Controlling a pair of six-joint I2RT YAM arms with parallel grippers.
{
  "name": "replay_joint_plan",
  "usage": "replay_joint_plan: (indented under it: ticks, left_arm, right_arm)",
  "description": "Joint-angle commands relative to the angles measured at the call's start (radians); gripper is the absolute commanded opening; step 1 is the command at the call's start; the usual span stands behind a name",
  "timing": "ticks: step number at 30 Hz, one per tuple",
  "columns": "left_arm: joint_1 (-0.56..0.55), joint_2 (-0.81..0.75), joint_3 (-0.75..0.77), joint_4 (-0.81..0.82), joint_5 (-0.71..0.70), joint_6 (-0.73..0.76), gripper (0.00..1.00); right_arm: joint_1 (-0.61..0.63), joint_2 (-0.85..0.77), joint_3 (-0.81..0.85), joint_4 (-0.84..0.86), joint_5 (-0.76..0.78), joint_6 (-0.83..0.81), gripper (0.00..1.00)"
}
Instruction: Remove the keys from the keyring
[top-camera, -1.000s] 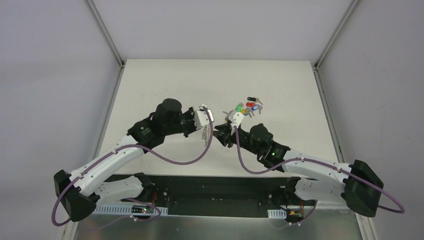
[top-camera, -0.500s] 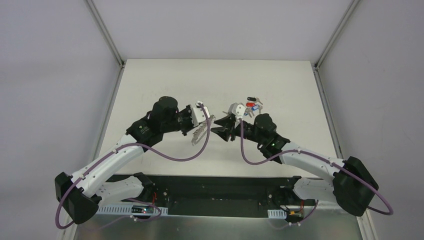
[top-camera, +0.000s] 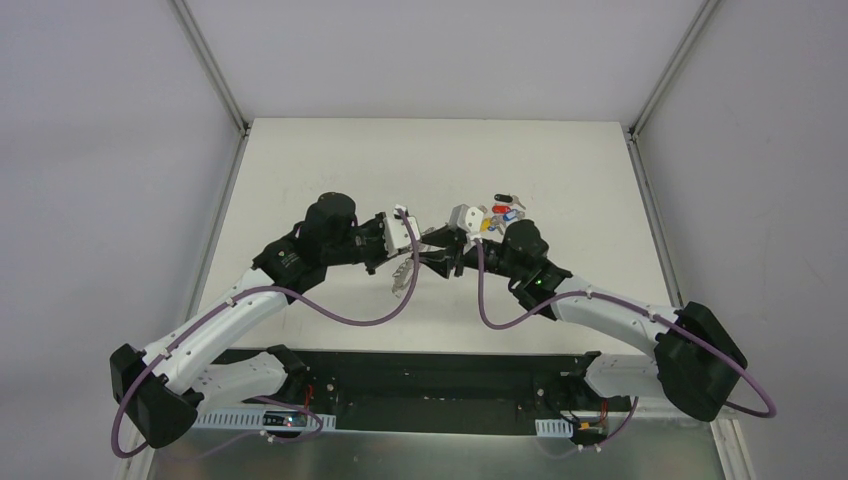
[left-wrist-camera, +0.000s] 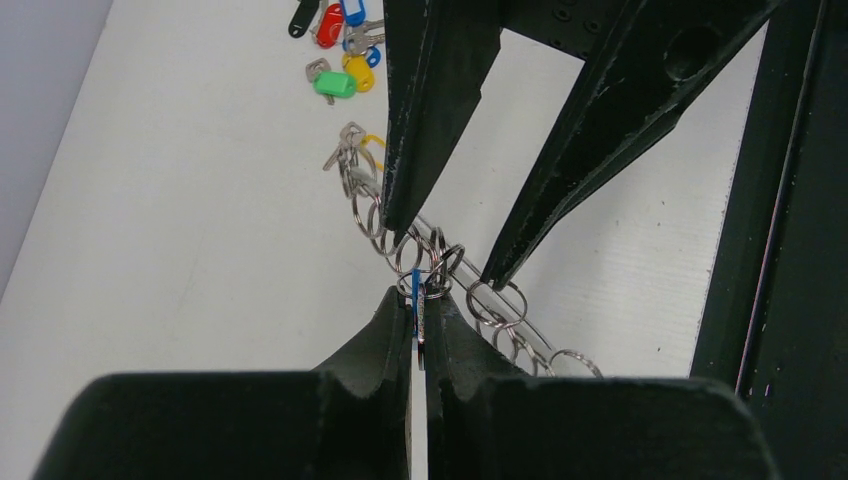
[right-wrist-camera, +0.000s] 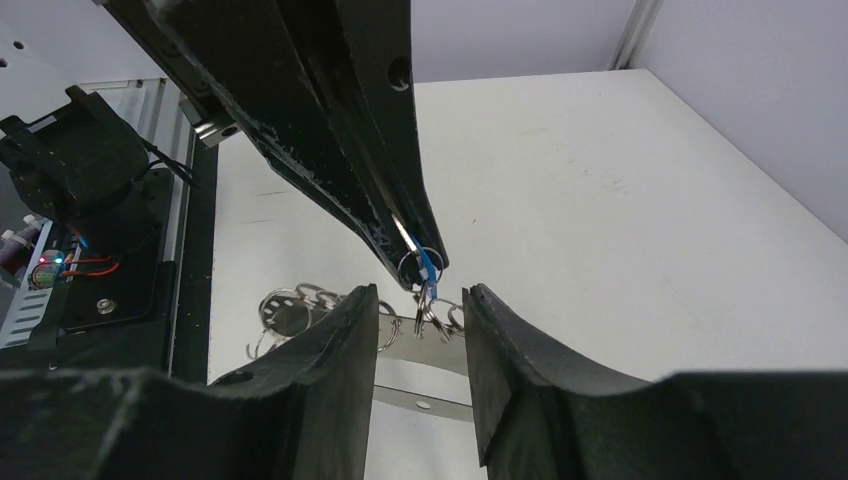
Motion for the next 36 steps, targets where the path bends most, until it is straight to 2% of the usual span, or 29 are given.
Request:
replay_joint_plan:
  ticks: [1,9,19,36]
  left_arm:
    - [0.012,-0.001,0.0,0.064,0.046,0.002,0.0]
    - [0.012,0.0,-0.003,0.064,0.032,0.006,0.0]
    - [0.012,-0.003,-0.003,0.064,0.043,0.005,0.0]
    - [0.012,-0.013,-0.008,0.064,0.059,0.005,0.0]
  right_arm:
    - [0.003,-0.004,0.044,0.073,-0.018,-0.02,0.41]
    - [0.003,-0.075,0.002,0.038,-0.071,0.031,0.41]
    - [0.012,-0.139,-0.054,-0.04,-0.055,0.038,0.42]
    - [0.014,-0.008,-0.006,0.027,-0.039,0.01,0.41]
